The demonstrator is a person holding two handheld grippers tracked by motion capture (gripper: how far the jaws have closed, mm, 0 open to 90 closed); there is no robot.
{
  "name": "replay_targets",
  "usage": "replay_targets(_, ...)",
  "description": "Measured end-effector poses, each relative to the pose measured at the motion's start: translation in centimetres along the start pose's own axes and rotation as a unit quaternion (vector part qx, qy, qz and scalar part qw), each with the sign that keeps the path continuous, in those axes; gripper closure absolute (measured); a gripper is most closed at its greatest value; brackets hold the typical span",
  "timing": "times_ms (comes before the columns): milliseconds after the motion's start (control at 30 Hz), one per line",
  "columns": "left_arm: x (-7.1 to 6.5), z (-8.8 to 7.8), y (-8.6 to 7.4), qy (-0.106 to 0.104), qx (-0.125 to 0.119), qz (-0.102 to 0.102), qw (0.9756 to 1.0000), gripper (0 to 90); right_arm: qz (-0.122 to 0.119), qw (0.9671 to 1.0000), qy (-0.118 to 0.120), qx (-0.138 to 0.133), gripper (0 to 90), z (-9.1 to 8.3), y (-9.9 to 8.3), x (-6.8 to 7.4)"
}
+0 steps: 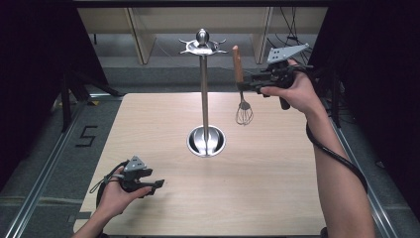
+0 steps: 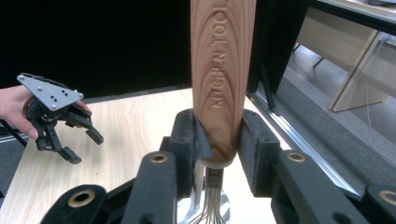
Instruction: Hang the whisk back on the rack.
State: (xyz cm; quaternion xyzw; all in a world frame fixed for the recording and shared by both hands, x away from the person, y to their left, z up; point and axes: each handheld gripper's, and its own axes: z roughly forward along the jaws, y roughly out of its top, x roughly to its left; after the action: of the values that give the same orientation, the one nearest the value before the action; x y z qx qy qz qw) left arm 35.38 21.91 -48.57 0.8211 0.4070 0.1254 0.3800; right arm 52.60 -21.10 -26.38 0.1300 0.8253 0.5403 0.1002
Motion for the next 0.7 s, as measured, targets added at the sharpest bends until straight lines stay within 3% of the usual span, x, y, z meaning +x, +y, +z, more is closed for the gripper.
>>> replay_targets(700,-0.05,-0.05,0.0,-0.001,-0.003,-0.002,1.0,34.5,-0.001,1.0,0.008,0.006,69.6,0.31,0.6,0.16)
